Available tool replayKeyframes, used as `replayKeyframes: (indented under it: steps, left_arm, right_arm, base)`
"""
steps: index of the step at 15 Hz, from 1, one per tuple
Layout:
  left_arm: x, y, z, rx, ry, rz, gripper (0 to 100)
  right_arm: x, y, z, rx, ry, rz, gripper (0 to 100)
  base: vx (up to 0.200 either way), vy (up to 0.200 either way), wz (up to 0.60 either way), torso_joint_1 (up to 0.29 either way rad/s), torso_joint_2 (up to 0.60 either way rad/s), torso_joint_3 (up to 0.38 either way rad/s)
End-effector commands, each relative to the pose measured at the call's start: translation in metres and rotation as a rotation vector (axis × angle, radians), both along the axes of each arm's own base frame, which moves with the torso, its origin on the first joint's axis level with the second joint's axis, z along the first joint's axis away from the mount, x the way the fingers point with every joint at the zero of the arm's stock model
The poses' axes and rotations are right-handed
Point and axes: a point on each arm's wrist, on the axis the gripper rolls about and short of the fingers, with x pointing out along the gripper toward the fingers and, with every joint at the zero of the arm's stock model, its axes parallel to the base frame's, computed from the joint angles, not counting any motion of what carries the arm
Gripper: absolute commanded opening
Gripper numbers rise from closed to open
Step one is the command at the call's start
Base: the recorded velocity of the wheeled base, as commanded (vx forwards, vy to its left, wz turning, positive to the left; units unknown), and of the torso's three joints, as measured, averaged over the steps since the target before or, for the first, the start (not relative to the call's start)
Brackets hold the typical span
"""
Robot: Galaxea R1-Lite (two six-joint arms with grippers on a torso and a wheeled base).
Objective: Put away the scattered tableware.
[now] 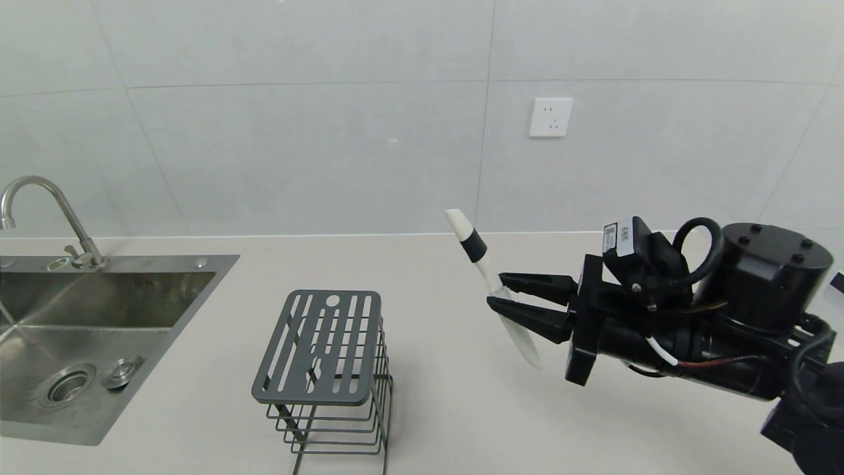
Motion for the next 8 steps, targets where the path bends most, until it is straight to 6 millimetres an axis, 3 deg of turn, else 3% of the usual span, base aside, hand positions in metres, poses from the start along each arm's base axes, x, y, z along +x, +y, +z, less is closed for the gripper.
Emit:
replayKeyframes:
  steps: [1, 4, 6, 8]
  left_arm:
    - [0.032, -0.001, 0.044, 0.034, 0.043, -0.144, 100]
    - [0.071, -0.007, 0.059, 0.080, 0.073, -0.282, 100]
    - [0.106, -0.013, 0.056, 0.085, 0.188, -0.334, 100]
    - [0.126, -0.021, 0.058, 0.075, 0.225, -0.429, 100]
  right_arm:
    - [-0.007, 0.003, 0.007, 0.016, -0.023, 0.025, 0]
    - [-0.010, 0.001, 0.013, 0.031, -0.044, 0.030, 0]
    - [-0.012, 0.003, 0.018, 0.042, -0.059, 0.033, 0]
    - [-0.013, 0.002, 0.019, 0.044, -0.064, 0.028, 0]
  base:
    - [0.000, 0.000, 0.00, 0.000, 0.00, 0.000]
    - [0.000, 0.000, 0.00, 0.000, 0.00, 0.000]
    - [0.000, 0.000, 0.00, 0.000, 0.00, 0.000]
    - [0.000, 0.000, 0.00, 0.000, 0.00, 0.000]
